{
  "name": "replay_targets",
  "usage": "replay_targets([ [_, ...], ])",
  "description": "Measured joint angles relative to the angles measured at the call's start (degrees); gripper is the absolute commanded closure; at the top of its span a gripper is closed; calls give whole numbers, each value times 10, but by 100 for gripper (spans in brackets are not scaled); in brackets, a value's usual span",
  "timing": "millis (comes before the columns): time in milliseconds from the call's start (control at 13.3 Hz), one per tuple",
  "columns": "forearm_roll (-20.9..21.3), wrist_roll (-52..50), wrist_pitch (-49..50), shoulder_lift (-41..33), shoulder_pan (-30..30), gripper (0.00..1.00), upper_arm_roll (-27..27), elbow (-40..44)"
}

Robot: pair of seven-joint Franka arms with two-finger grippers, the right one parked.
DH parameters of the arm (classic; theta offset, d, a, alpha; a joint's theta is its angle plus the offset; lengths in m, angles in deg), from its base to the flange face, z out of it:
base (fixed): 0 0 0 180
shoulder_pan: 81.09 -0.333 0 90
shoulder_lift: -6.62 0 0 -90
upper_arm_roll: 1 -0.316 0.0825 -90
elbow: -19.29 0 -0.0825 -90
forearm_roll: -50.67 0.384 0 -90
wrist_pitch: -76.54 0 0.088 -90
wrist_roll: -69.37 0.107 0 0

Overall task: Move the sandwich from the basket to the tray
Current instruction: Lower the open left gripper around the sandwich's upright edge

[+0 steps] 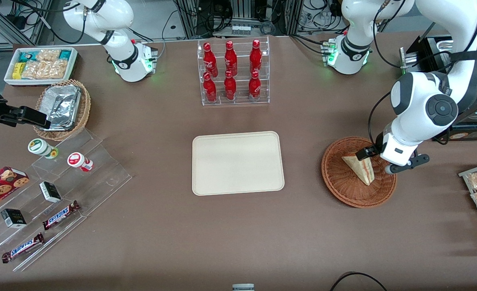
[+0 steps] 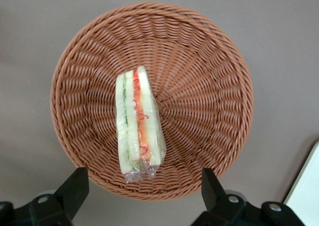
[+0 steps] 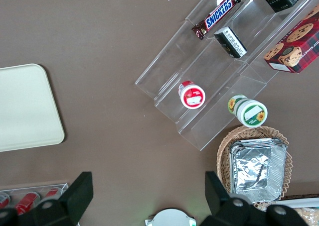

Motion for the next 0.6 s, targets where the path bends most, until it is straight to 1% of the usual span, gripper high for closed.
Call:
replay_targets([
  [225, 0, -40, -42, -1, 0, 0, 0, -28],
  [600, -1, -53, -64, 0, -9, 0, -2, -52],
])
